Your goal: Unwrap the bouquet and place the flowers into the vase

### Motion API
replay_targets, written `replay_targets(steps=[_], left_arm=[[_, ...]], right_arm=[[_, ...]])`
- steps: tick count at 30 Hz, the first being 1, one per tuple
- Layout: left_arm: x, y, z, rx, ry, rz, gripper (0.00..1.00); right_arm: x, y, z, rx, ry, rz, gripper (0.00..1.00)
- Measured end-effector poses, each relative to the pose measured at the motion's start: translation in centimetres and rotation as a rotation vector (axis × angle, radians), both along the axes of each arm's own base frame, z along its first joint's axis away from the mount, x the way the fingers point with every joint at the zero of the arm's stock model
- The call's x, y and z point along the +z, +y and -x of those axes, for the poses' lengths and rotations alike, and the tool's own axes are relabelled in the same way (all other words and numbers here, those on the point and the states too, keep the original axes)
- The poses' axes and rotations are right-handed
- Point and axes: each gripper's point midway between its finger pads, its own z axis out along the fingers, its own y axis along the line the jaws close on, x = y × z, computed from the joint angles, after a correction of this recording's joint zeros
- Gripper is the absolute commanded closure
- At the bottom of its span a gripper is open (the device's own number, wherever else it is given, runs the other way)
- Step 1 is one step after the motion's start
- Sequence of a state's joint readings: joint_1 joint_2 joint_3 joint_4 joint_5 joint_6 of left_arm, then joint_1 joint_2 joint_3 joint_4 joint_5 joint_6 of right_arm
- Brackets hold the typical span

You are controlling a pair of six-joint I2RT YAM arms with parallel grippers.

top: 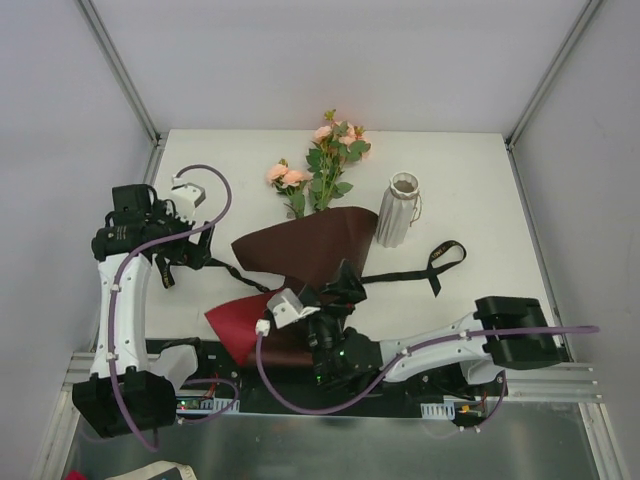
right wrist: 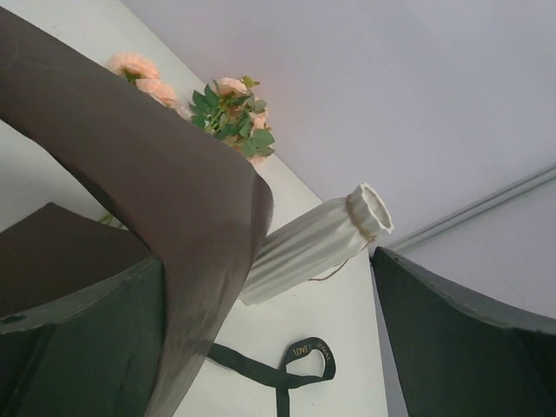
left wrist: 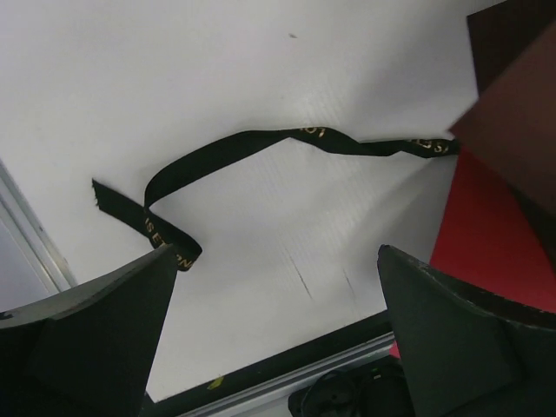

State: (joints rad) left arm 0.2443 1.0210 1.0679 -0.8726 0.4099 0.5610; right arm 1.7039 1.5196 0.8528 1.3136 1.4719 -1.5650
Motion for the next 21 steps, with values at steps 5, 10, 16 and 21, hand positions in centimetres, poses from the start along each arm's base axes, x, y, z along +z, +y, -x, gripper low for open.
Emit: replay_targets(steps=[5,10,16,21], left_arm=[[-0.1,-3.0,-0.1,-0.114,0.017,0.002,0.01],[-0.4,-4.6,-0.8,-0.162,0.062,0.013,0.01],[-0.6,-5.3,-1.7,-0.166,0.097,0.032,0.01],[-1.1,-7.8,-1.0,-0.261,0.112,0.024,0.01]], right_arm=[[-1.9,2.3,1.6,0.033,-0.009,0.087,0.04],[3.1,1.8,1.2,0.023,0.009,-0.048,0.04],[8.2,-2.8,-0.9,-0.034,0.032,-0.244,0.04],[0.1,0.7,0.6,0.010,-0.002,0.001,0.04]])
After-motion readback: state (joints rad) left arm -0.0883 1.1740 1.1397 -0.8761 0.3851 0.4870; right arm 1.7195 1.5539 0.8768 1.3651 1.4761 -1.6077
